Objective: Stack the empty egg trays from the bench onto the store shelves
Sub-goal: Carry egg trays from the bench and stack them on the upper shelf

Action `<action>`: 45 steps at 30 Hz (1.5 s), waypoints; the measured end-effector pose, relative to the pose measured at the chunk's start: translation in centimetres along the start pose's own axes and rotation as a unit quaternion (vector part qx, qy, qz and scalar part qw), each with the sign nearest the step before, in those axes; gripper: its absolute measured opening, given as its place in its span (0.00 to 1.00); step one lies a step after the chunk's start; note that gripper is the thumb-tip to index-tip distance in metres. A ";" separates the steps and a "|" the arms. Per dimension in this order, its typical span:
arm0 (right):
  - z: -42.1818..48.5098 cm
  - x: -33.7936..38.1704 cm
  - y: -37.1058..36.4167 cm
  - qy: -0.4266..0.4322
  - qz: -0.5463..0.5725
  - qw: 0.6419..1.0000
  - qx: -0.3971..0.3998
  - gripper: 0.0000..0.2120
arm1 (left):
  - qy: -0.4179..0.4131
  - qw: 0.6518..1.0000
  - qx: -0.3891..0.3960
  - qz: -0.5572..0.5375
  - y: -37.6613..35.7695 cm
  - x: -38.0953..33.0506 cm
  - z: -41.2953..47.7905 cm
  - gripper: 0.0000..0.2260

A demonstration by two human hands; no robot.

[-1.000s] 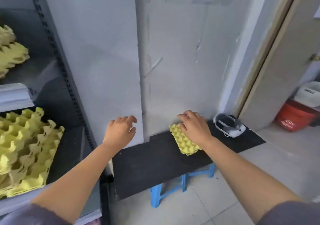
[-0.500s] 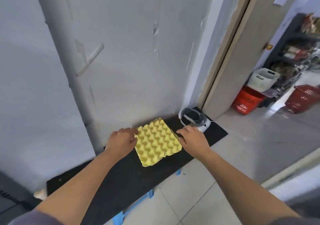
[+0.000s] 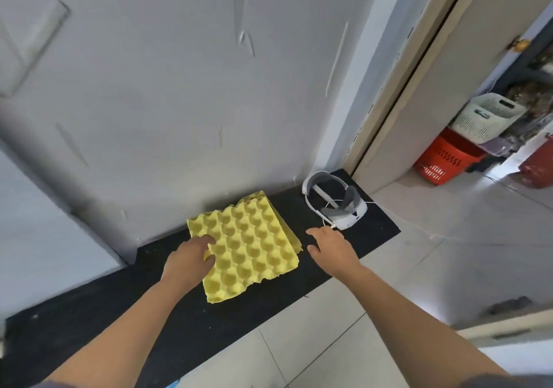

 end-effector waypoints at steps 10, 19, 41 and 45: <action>12.7 -3.7 -7.4 0.002 0.055 0.996 0.066 0.19 | 0.103 0.994 0.017 -0.027 -7.3 4.7 9.7 0.25; 20.9 -5.8 -17.6 -0.074 0.270 0.952 0.122 0.21 | 0.202 0.905 0.031 -0.374 -16.8 13.3 14.2 0.28; 0.7 2.4 9.4 0.060 0.318 0.934 -0.151 0.17 | 0.010 0.934 -0.211 -0.288 10.6 -0.9 -3.2 0.21; -3.7 3.3 13.6 0.103 0.325 0.916 -0.210 0.19 | -0.007 0.922 -0.257 -0.288 14.2 -3.1 -8.1 0.21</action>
Point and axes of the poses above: each hand's wrist, its own z-axis towards the middle knuckle, its own y-axis out of the back of the hand, x = y × z, the point moved 9 cm from there along z, towards the middle knuckle, and after that the axes turned 15 degrees about x, right-handed, at the moved point
